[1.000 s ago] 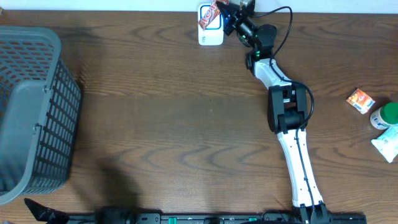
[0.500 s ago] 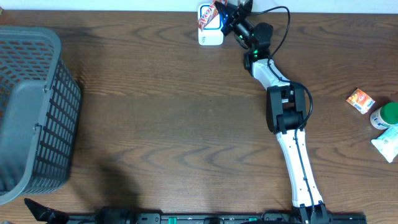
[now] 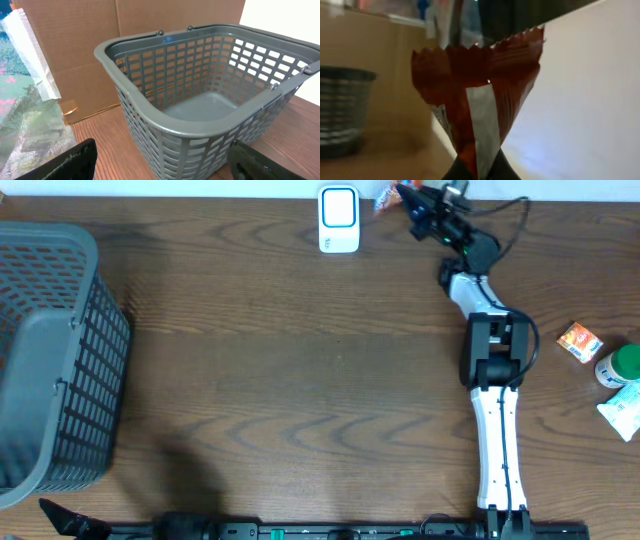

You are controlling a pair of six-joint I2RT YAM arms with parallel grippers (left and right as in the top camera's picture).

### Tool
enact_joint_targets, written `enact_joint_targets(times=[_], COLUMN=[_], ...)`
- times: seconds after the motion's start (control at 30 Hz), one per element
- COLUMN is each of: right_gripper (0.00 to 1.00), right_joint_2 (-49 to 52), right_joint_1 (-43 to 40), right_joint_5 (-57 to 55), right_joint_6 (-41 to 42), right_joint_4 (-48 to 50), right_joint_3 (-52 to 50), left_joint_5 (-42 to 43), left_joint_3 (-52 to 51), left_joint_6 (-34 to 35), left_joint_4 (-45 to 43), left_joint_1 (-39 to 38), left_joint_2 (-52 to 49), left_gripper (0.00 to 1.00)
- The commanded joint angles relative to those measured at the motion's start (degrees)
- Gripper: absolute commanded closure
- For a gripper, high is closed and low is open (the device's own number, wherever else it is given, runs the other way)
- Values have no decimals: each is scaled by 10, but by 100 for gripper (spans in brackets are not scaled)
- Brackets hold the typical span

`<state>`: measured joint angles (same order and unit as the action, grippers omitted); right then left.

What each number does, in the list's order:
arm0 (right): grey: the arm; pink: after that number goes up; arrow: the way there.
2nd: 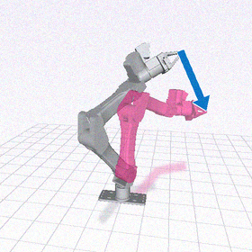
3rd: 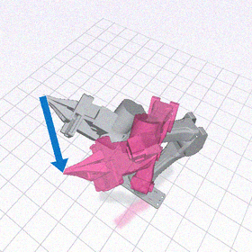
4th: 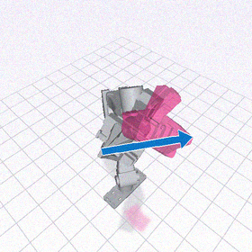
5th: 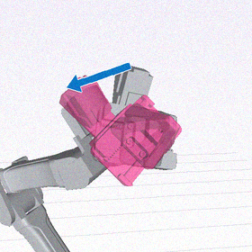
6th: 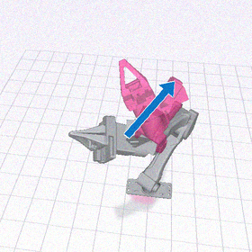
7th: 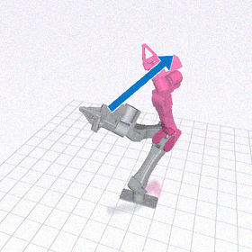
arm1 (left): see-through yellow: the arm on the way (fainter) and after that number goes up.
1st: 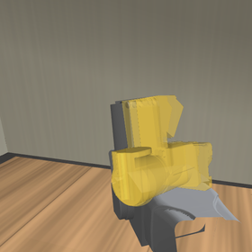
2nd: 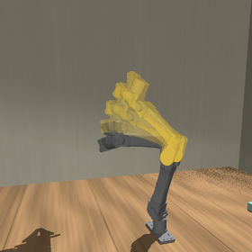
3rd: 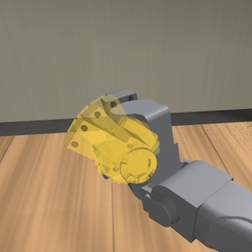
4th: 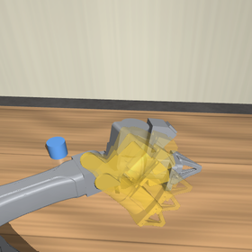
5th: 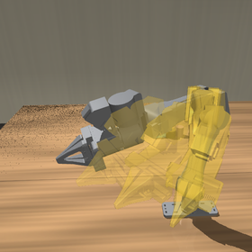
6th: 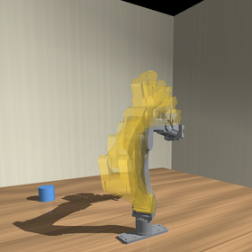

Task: Scan the item barcode
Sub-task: 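Carry the TOP bar with the right gripper to the table's right edge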

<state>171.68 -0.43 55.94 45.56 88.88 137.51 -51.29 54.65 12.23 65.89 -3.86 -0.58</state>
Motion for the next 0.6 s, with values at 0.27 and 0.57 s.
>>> enact_joint_targets(times=[0.27,0.57], right_gripper=[99,99], right_joint_2=[-162,-357], right_joint_1=[49,84], right_joint_5=[225,334], right_joint_6=[175,266], right_joint_4=[11,-51], right_joint_3=[11,11], left_joint_5=[-2,-2], left_joint_3=[-2,-2], left_joint_6=[5,5], left_joint_4=[1,1], left_joint_1=[-1,-1], left_joint_2=[4,4], left_gripper=[17,17])
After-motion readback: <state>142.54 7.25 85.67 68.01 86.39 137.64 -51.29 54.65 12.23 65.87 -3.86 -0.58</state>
